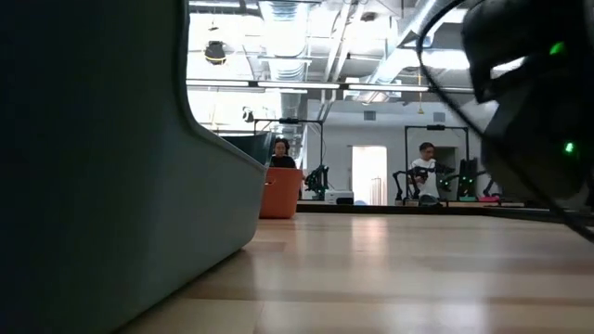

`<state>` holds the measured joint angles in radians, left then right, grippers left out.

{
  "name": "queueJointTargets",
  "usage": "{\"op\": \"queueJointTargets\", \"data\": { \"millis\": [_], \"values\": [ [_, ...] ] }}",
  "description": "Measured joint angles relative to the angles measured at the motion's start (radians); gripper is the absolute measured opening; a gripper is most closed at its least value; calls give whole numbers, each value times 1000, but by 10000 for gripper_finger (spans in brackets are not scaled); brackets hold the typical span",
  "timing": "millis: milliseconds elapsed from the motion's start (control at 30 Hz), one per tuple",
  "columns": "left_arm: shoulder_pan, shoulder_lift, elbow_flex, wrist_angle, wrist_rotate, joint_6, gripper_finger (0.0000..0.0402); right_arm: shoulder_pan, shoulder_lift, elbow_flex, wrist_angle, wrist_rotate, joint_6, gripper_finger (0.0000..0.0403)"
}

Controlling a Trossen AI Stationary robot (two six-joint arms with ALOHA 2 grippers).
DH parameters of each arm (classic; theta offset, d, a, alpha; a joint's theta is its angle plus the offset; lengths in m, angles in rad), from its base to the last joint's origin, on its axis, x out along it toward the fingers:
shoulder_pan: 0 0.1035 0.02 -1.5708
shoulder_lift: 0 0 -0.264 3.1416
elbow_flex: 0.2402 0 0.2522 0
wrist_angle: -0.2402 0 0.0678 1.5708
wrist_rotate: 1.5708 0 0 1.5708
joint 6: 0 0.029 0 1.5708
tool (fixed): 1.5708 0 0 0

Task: Sort blocks
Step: Put the green game piece into the blue bin

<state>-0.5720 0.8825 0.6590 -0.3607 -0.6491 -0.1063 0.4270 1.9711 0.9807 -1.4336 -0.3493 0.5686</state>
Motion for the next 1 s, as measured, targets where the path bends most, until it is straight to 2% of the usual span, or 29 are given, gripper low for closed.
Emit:
{"op": "queueJointTargets", "data": {
  "millis": [100,300,500,700,800,1000],
  "values": [
    [0,0,0,-11,0,-9,231,21,-69,-65,33,9,48,268],
    [0,0,0,-9,0,-11,231,67,-126,-112,-77,61,75,268],
    [0,0,0,-4,0,-16,231,142,-156,-152,50,66,59,268],
    [0,0,0,-5,0,-21,231,177,-140,-199,103,66,66,262],
    [0,0,0,-6,0,-20,231,181,-136,-204,132,72,64,241],
    [0,0,0,-9,-1,-21,231,180,-135,-205,153,102,64,163]
  ]
}}
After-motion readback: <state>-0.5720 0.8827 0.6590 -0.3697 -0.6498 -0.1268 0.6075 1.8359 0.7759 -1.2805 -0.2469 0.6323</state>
